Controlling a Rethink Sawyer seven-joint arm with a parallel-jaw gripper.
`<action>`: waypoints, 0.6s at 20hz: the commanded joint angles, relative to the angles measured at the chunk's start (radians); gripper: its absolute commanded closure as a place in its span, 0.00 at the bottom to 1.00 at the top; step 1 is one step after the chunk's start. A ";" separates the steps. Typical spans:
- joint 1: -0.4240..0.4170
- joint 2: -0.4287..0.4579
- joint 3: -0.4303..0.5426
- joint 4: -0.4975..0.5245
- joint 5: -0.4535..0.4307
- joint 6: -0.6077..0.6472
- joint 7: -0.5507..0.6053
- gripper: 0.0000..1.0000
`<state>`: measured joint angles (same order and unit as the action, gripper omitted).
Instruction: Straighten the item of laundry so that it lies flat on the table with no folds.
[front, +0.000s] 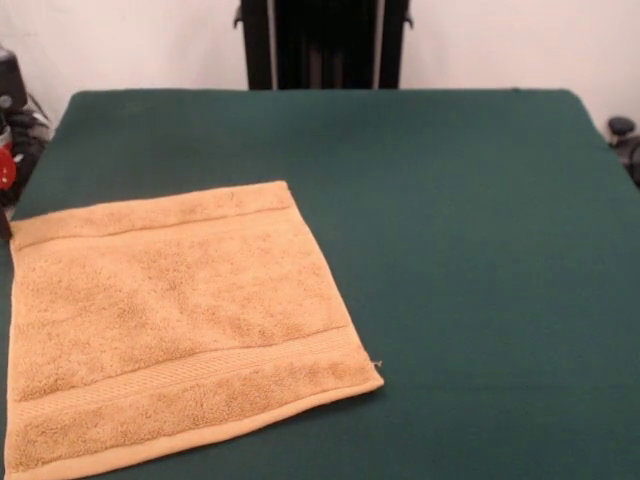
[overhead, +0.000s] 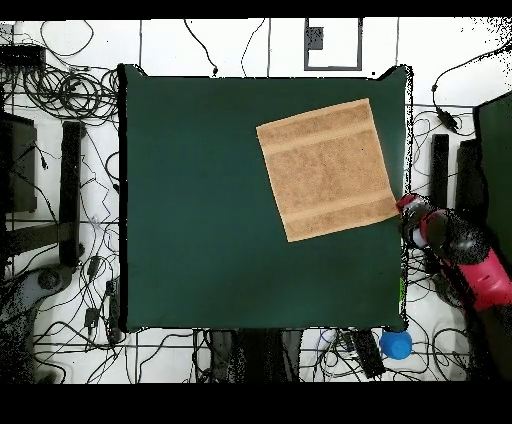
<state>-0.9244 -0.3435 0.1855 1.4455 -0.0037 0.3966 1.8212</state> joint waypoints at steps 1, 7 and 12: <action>0.056 0.087 0.166 -0.003 -0.119 0.009 -0.141 1.00; 0.063 0.072 0.180 0.035 -0.143 -0.003 -0.066 1.00; 0.111 0.038 0.155 0.031 -0.115 0.062 0.001 1.00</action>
<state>-0.9109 -0.3507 0.2064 1.4329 -0.1084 0.3945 1.8212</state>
